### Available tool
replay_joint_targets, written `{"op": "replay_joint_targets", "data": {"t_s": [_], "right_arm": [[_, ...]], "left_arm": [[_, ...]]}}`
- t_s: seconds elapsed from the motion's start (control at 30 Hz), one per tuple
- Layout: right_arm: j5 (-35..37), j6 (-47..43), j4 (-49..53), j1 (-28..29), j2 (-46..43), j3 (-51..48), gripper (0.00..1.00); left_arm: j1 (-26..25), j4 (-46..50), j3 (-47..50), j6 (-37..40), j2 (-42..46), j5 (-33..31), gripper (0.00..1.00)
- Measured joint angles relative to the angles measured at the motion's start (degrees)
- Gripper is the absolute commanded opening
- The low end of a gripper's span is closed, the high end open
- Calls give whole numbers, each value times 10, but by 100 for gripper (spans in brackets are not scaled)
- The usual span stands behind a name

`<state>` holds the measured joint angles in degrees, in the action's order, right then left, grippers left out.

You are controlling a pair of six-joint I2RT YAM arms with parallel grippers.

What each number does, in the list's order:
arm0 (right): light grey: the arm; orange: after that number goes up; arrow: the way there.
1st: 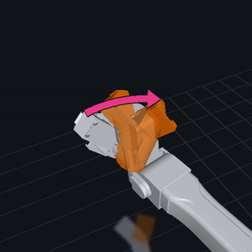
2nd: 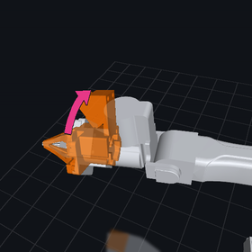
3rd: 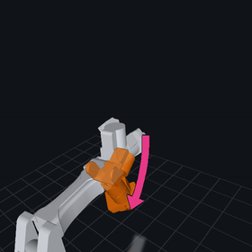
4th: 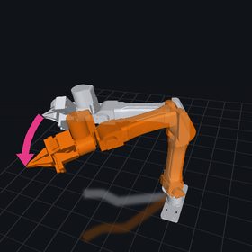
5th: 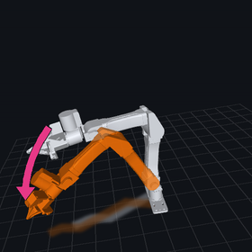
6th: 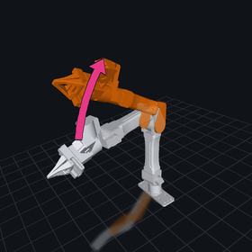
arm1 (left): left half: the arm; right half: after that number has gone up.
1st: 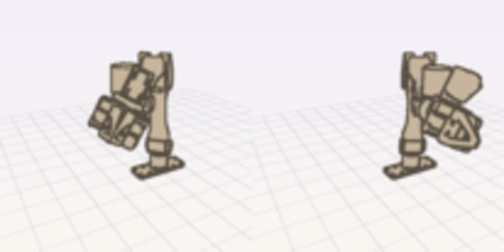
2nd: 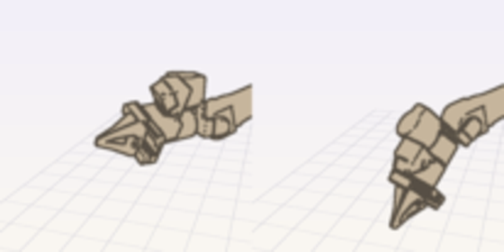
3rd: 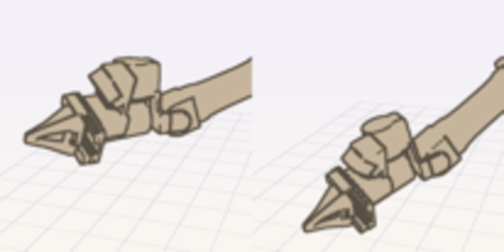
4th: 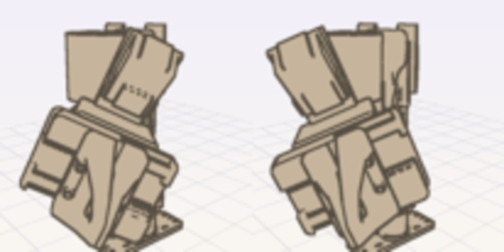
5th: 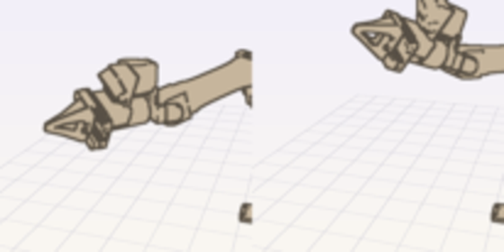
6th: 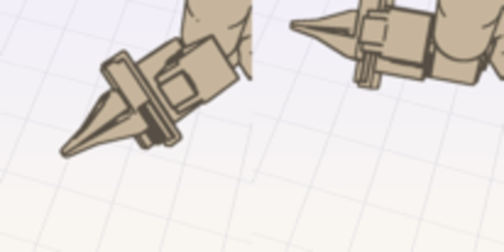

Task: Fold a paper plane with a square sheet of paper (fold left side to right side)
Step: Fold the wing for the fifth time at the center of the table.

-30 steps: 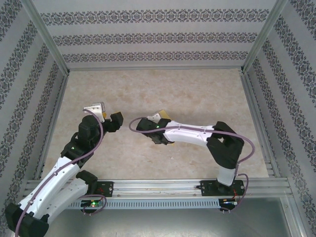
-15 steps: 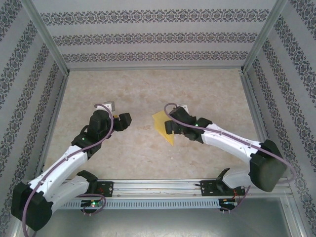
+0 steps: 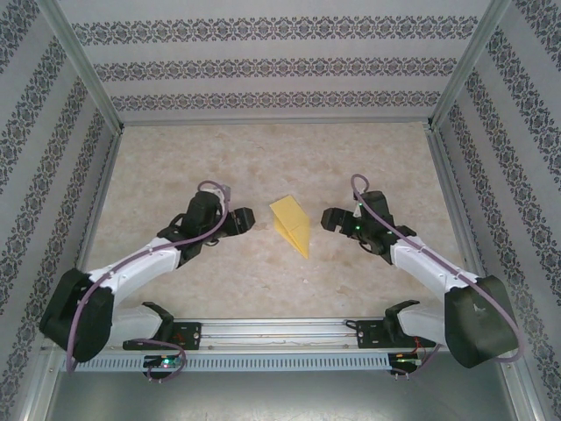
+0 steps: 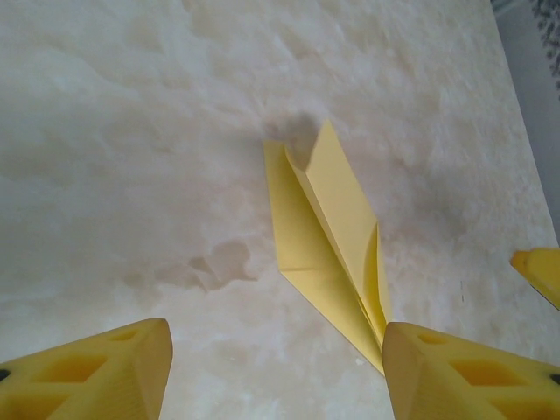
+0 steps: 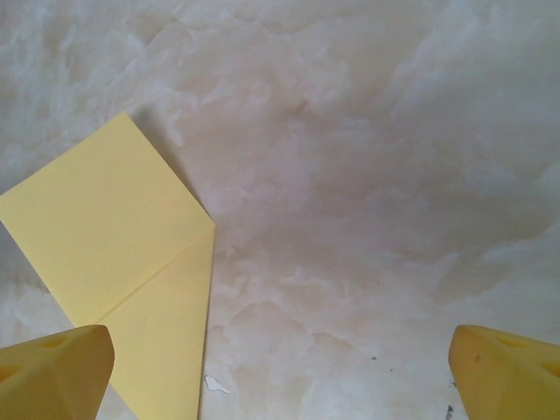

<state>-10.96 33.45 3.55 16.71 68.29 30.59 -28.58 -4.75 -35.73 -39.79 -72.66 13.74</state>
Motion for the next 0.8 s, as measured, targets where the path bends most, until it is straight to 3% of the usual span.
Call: {"op": "replay_joint_targets", "data": {"t_s": [0.37, 0.6, 0.8], "right_arm": [[-82, 20, -58, -23, 0, -32, 98], [-90, 23, -64, -27, 0, -34, 98], [-95, 23, -68, -27, -2, -39, 98]], "left_arm": [[-76, -87, -38, -51, -123, -7, 65], [-82, -133, -59, -80, -198, -11, 64], [-82, -159, -82, -89, -260, -31, 56]]}}
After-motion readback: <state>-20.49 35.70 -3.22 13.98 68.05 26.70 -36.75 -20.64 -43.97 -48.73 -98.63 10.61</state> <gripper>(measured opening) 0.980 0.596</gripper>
